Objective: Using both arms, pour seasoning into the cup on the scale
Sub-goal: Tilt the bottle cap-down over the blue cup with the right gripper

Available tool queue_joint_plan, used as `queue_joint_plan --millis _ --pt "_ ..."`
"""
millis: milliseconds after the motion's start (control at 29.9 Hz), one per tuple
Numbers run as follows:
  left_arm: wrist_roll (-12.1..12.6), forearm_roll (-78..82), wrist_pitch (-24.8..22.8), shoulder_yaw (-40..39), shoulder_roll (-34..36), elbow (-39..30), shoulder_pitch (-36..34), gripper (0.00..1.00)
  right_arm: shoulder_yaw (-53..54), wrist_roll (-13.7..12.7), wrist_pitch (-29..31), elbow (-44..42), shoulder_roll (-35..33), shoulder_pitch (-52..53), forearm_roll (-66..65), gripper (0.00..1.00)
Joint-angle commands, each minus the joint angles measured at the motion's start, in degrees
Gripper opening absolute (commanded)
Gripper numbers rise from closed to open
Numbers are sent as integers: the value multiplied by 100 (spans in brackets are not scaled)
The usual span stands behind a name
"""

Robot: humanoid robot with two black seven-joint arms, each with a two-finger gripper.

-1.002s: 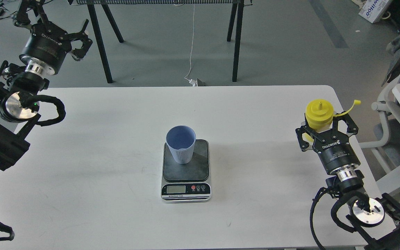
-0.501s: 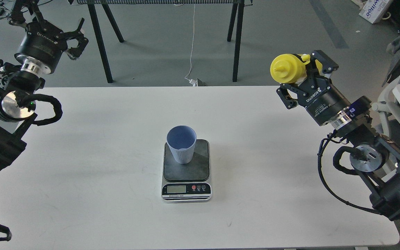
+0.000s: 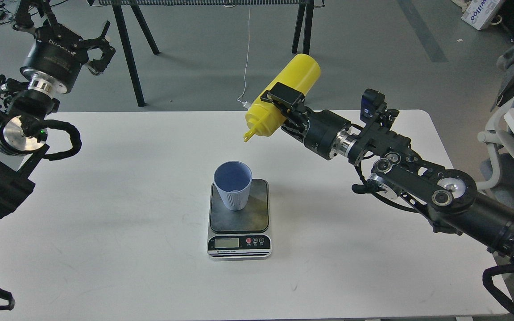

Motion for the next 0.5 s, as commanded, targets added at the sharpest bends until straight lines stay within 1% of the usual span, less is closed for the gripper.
queue_joint_plan --millis 0,234,334,468 --pt "1 0 -2 1 -5 1 0 100 -536 12 -156 -338 286 473 -451 36" --pt "1 0 -2 1 4 1 0 100 -1731 21 -516 -910 875 1370 -1137 36" --pt "-8 0 -11 -8 21 1 0 100 -2092 21 -630 -1050 1069 1564 -1347 35" --pt "-8 0 -20 -8 39 1 0 100 -2278 38 -823 -1209 1122 1687 -1839 35"
